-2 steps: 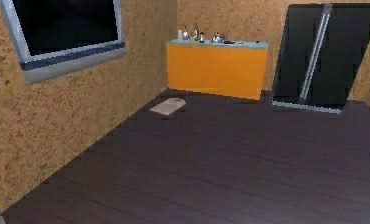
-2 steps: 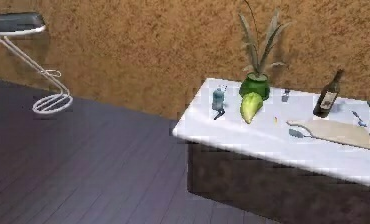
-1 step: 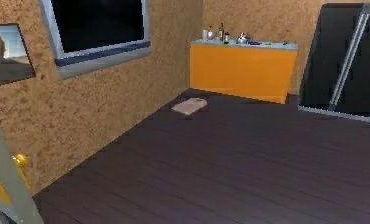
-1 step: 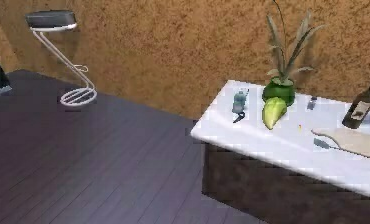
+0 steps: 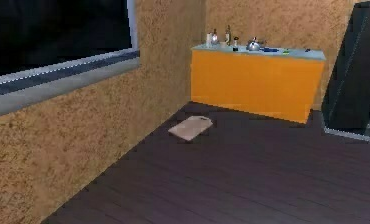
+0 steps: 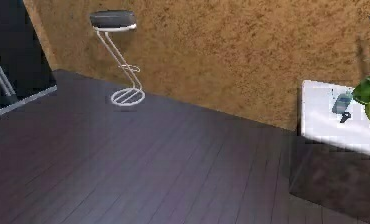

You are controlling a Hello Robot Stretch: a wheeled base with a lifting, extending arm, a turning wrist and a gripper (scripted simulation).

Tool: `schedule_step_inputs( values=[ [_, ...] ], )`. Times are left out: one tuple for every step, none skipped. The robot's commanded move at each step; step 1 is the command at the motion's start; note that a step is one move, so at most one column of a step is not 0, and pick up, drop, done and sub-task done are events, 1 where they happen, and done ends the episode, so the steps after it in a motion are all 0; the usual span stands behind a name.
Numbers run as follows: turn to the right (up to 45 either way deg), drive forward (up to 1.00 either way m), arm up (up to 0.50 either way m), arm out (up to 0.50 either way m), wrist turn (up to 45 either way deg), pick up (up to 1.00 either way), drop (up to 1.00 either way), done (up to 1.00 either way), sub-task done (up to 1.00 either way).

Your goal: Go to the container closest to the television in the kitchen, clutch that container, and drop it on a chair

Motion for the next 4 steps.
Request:
schedule_step_inputs(
  values=[
    [-36.0, 0.0, 0.0, 0.0, 0.0, 0.0, 0.0, 0.0, 0.0],
    [0.0, 0.75, 0.0, 0.0, 0.0, 0.0, 0.0, 0.0, 0.0],
    [45.0, 0.0, 0.0, 0.0, 0.0, 0.0, 0.0, 0.0, 0.0],
    [18.0, 0.0, 0.0, 0.0, 0.0, 0.0, 0.0, 0.0, 0.0]
  ],
)
